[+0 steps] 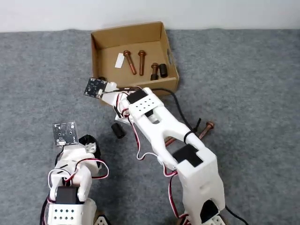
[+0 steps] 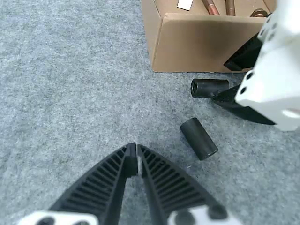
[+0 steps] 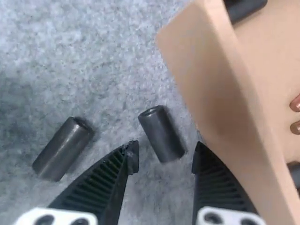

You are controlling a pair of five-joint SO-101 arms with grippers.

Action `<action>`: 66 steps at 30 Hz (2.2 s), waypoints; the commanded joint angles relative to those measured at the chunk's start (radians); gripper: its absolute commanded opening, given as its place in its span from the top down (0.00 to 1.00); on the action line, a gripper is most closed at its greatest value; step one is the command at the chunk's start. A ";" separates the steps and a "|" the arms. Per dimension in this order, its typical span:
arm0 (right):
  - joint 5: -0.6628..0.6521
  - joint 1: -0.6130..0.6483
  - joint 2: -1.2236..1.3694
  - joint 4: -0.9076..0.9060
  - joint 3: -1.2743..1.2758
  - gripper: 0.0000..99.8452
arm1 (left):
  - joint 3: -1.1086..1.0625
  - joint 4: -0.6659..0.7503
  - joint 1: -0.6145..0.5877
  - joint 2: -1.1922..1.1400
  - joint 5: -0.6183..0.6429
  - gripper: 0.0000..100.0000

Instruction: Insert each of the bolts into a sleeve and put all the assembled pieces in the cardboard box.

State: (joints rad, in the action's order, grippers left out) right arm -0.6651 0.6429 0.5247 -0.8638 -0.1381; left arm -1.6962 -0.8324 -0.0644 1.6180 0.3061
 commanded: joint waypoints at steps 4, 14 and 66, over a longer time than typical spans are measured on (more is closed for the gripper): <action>-0.104 0.010 0.056 0.117 -0.051 0.82 | 0.005 0.023 -0.008 0.009 0.009 0.99; -0.114 0.022 0.116 0.150 -0.052 1.00 | 0.005 0.023 -0.008 0.009 0.009 0.99; 0.971 -0.315 -0.972 -0.932 -0.035 0.99 | 0.216 -0.180 0.160 0.000 0.006 0.99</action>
State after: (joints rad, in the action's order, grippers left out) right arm 0.2954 0.3529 -0.3468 -1.7538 -0.1672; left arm -1.5658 -0.9383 0.0184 1.6180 0.3061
